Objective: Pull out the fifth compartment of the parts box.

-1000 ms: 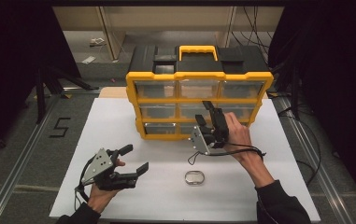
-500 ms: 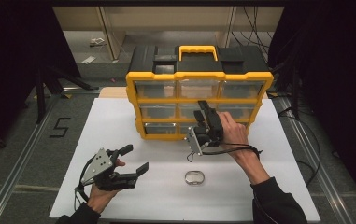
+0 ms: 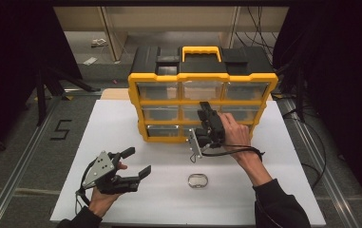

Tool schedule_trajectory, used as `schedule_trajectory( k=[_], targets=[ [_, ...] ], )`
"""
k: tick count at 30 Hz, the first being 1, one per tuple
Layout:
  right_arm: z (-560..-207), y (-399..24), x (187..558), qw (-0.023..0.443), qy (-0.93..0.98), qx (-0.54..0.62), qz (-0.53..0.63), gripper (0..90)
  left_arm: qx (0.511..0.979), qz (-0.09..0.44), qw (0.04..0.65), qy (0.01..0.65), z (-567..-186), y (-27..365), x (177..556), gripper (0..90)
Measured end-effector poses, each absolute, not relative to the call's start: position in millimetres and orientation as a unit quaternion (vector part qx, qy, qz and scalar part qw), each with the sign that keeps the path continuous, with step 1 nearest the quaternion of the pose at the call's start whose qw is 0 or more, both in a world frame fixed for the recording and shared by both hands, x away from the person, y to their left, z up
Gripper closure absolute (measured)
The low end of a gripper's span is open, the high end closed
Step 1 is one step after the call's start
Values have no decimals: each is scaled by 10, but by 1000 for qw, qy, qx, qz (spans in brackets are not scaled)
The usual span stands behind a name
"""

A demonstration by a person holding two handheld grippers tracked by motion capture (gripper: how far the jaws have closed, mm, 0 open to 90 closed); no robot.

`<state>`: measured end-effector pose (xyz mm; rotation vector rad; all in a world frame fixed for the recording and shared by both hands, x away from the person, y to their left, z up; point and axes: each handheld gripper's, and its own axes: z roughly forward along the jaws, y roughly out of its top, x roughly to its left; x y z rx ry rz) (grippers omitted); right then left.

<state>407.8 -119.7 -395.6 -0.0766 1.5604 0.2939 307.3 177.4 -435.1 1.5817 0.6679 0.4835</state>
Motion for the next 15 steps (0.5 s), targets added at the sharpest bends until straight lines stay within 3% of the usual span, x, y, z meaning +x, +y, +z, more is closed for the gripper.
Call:
schedule_trajectory(
  k=[15],
  targets=[
    [-4016,-1196,4076,712,690,-60,116,706,690,211,628,293,-4352,1775,3075,162]
  ],
)
